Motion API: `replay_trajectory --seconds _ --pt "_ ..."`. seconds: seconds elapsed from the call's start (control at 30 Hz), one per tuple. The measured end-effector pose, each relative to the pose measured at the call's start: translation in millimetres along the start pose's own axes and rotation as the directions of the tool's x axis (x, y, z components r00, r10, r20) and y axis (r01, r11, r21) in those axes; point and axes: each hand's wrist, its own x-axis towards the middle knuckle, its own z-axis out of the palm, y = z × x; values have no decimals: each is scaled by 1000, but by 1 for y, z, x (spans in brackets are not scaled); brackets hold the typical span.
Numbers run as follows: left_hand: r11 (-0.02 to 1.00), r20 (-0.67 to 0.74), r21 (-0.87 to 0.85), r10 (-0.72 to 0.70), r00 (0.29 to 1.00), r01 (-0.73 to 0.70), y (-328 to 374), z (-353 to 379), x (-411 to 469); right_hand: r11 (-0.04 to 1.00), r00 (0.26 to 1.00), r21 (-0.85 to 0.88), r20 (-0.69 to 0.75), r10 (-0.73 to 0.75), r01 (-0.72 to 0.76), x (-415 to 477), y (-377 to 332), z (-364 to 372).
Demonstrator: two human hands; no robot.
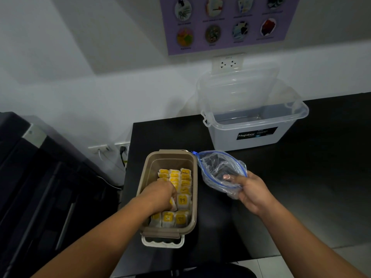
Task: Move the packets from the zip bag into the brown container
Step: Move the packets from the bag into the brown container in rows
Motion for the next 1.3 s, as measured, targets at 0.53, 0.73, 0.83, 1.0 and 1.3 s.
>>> replay_trajectory --seconds 0.53,0.73,0.83,1.0,1.3 --pt "999 35 38 37 999 -38 -1 1 10 1000 1000 4 -23 11 -10 -8 11 -1" --pt "998 3 -6 68 998 -68 -1 0 7 1000 1000 24 -13 -12 13 -21 13 0" --pt "992 -90 -101 66 994 -75 -3 -4 3 1000 1000 11 -19 -21 21 -27 14 -2" --pt "947 -386 -291 10 923 -132 8 -23 -15 999 999 24 -10 -37 38 -34 8 -2" --pt "838 -596 -460 -46 802 -293 87 -39 -31 996 995 -13 55 -83 84 -58 -31 -21"
